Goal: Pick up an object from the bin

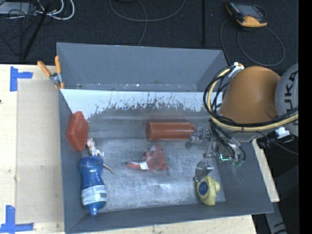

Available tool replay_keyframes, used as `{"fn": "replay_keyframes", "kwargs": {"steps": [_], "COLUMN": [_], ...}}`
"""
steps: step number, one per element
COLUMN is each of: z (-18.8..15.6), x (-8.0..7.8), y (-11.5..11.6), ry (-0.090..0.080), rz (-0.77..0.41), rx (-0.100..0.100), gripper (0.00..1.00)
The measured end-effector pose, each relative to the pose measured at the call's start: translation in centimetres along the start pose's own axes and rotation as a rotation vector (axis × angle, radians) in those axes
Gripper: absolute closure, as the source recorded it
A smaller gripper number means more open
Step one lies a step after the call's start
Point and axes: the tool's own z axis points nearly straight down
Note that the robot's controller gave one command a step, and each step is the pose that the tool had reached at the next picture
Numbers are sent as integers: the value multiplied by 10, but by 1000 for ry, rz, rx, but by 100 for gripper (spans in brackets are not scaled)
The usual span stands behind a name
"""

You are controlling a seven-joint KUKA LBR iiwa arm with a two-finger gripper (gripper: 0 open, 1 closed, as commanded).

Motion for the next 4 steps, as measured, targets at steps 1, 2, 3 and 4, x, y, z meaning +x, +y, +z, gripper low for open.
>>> {"fn": "replay_keyframes", "kwargs": {"steps": [1, 2, 3, 4], "z": [0, 66, 74, 69], "x": [0, -19, -62, -64], "y": [0, 37, 90, 86], "ry": [0, -6, 8, -3], "rz": [0, 43, 53, 65], "rx": [0, -1, 1, -2], "gripper": [0, 0, 0, 0]}}
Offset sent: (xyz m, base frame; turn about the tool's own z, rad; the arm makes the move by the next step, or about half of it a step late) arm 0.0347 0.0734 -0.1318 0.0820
